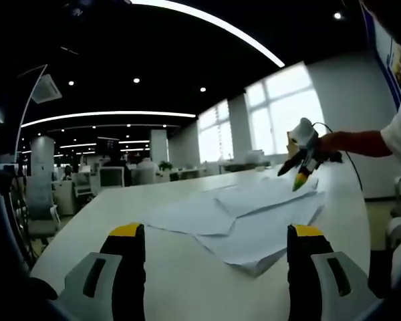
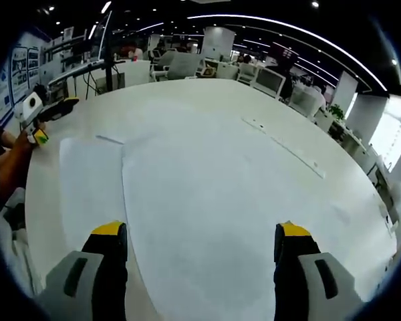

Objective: Organize the stack of printing papers by aligning and flattening the scattered papers on the table

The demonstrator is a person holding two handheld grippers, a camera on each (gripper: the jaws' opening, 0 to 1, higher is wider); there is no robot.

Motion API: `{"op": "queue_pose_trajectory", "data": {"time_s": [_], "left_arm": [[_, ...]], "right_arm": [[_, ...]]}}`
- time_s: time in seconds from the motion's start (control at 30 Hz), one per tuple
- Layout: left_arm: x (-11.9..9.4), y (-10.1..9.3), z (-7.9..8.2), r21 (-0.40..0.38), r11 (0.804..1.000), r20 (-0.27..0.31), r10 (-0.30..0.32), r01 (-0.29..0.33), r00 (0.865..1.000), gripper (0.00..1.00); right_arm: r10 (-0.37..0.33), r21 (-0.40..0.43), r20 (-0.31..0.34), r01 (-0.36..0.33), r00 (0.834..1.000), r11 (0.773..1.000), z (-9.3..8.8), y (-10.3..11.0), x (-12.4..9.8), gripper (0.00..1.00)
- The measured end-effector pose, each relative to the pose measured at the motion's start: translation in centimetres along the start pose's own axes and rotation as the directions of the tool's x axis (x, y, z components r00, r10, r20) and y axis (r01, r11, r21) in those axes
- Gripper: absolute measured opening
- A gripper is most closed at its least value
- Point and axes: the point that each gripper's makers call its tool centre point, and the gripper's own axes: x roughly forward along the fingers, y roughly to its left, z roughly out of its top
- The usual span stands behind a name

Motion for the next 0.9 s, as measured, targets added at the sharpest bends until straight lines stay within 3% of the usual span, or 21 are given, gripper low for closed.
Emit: {"op": "queue_pose_trajectory", "data": {"time_s": [0.9], "left_arm": [[0.00, 0.06, 0.09, -0.003, 1.000, 0.005, 0.002, -0.002, 1.000, 0.90]], "right_arm": [[-0.006, -0.004, -0.031, 0.006, 1.000, 1.000, -0.58, -0.48, 0.62, 0.86]]}}
